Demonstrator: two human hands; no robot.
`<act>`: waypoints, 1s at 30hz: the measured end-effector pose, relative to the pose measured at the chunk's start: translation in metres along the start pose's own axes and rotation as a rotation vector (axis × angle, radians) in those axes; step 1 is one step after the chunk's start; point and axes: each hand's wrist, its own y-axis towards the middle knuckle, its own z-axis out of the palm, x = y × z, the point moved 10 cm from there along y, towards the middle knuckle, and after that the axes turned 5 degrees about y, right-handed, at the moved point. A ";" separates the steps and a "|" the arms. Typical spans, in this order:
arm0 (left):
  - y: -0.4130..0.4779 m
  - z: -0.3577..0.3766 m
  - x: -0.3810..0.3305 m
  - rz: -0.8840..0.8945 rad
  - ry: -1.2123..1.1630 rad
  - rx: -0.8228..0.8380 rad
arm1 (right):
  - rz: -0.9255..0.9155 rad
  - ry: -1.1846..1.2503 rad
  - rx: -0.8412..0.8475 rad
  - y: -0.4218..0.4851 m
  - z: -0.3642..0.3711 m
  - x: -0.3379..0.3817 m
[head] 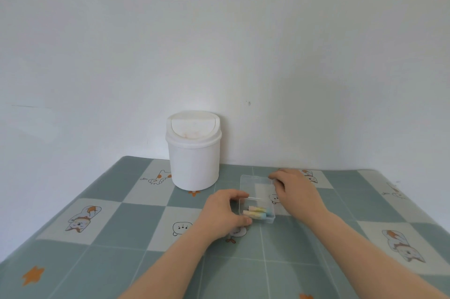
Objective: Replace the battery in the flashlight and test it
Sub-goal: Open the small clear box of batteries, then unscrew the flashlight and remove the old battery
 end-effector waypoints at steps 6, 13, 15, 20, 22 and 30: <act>0.023 -0.015 0.001 -0.055 -0.056 -0.117 | 0.137 0.127 -0.052 -0.002 -0.016 -0.026; 0.049 -0.011 0.001 -0.075 0.043 -0.134 | 0.316 0.107 0.027 -0.007 0.009 -0.058; 0.053 -0.009 0.003 -0.078 0.083 -0.124 | 0.352 0.127 0.029 -0.007 0.012 -0.062; 0.049 -0.008 0.002 -0.063 0.080 -0.129 | 0.398 0.166 0.027 -0.007 0.014 -0.063; 0.045 -0.011 -0.002 -0.047 0.058 -0.165 | 0.450 0.230 -0.016 -0.009 0.009 -0.067; 0.022 -0.013 -0.034 -0.040 -0.187 -0.263 | 0.713 1.032 -0.163 -0.025 -0.008 -0.073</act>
